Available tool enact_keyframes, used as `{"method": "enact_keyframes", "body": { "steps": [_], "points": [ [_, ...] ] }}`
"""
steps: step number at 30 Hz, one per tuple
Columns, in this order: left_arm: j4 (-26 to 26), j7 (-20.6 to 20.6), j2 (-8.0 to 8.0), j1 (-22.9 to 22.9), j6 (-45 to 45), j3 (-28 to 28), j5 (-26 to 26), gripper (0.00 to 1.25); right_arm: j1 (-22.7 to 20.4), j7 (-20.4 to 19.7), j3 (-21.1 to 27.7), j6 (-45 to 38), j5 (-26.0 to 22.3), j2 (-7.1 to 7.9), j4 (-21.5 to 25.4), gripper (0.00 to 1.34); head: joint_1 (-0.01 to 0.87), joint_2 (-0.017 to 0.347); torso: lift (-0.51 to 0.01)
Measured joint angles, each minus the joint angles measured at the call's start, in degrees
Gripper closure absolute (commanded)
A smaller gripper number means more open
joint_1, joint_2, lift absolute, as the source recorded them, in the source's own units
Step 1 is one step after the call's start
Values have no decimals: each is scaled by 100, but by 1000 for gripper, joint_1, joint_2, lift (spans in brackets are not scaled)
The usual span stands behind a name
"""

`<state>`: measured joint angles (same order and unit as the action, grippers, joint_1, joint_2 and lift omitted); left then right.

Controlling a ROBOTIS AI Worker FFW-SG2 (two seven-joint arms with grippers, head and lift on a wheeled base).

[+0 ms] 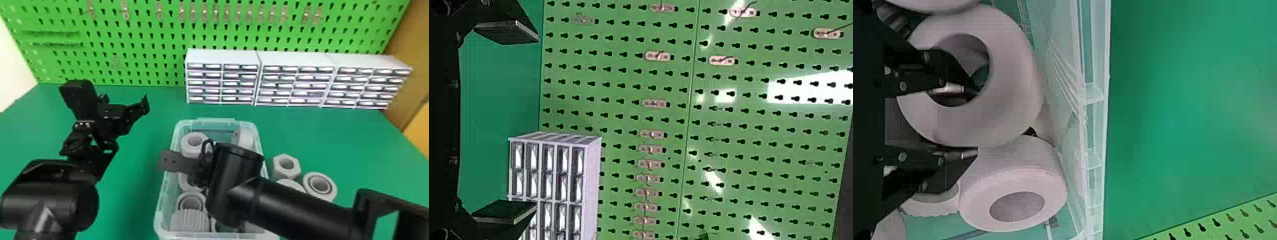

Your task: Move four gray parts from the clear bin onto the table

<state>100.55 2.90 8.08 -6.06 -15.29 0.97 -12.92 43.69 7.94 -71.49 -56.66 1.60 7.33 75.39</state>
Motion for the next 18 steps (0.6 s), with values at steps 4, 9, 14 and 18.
{"method": "enact_keyframes", "body": {
  "steps": [4,9,14,18],
  "points": [
    [0,0,0,1,0,-4,0,107,-8,-68,-46,-2,-8,-4,-7,1058,687,26,-50],
    [0,0,4,7,0,-7,0,107,-21,-131,-96,12,10,-5,11,1058,687,26,-50],
    [0,0,9,9,0,-8,0,107,-36,-135,-89,15,70,-3,52,1058,687,26,-50],
    [0,0,9,13,0,-9,0,107,-69,-133,-46,-5,236,3,153,1058,687,26,-50]
  ]
}}
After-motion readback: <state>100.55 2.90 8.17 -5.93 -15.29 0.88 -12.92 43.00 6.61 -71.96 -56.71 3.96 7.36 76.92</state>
